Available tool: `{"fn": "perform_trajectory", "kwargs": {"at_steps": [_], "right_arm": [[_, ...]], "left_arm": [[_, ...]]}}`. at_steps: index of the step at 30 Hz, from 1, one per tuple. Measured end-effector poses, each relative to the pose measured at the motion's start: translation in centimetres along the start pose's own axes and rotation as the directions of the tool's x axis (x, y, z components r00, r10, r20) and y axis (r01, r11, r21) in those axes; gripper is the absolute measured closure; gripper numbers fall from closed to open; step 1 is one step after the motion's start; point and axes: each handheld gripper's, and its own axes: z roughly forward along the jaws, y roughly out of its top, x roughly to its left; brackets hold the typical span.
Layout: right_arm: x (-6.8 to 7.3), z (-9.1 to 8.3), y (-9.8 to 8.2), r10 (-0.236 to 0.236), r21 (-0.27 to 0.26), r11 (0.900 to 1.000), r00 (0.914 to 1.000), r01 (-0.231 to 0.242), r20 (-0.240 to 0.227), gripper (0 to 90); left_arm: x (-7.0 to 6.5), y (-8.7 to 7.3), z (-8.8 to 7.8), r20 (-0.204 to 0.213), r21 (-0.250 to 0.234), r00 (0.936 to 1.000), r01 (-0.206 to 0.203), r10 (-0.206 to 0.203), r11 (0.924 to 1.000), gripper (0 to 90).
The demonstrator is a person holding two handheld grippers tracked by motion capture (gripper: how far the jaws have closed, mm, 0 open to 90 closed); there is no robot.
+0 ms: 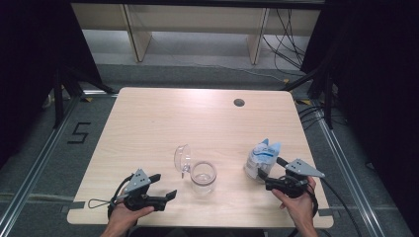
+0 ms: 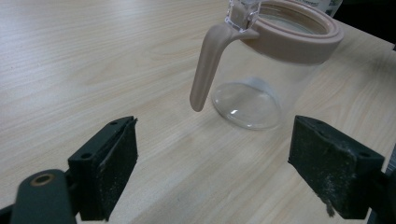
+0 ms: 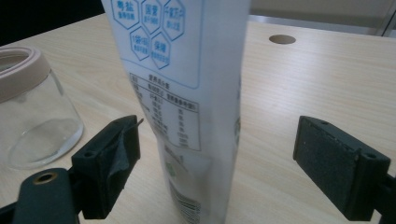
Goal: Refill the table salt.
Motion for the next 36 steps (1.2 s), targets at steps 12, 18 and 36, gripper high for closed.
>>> {"fn": "perform_trajectory", "kwargs": {"at_steps": [12, 18, 36], "right_arm": [[0.3, 1.4, -0.4, 0.008, 0.005, 1.000, 0.9995, -0.008, -0.030, 16.3], [0.4, 2.2, -0.6, 0.006, 0.015, 1.000, 0.9992, -0.005, -0.039, 17.1], [0.5, 3.3, -1.0, 0.034, 0.034, 0.999, 0.9984, -0.033, -0.045, 21.3]], "left_arm": [[0.1, 0.1, 0.1, 0.013, 0.005, 0.9999, -0.001, 0.001, 1.0000, 15.1], [0.1, 0.1, 0.3, 0.021, 0.005, 0.9998, 0.001, -0.001, 1.0000, 15.1], [0.1, 0.2, 0.3, 0.025, 0.008, 0.9997, -0.001, 0.001, 1.0000, 15.1]]}}
